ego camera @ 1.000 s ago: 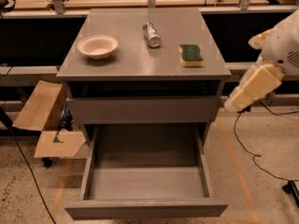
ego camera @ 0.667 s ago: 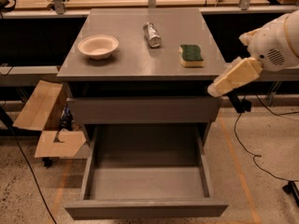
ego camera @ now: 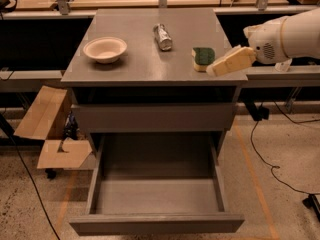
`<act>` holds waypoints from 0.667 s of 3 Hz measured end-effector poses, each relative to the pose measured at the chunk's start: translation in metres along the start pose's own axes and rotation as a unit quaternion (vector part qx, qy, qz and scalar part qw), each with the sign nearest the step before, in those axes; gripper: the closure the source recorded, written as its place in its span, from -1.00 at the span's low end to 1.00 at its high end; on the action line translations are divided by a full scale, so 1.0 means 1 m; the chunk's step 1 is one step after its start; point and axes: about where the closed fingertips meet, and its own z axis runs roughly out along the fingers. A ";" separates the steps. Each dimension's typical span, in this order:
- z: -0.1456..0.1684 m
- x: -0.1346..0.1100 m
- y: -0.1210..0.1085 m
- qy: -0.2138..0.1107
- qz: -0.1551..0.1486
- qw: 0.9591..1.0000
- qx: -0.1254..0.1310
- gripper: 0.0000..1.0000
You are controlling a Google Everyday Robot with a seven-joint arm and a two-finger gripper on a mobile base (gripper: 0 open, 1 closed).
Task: Place sponge into middle drawer
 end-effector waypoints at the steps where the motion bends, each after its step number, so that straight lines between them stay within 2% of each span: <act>1: 0.033 -0.001 -0.026 -0.015 0.021 1.000 -0.003 -1.00; 2: 0.039 -0.001 -0.030 -0.018 0.024 1.000 -0.004 -1.00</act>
Offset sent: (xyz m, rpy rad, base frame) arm 0.0365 0.0028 -0.0108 0.0466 0.0075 -0.0106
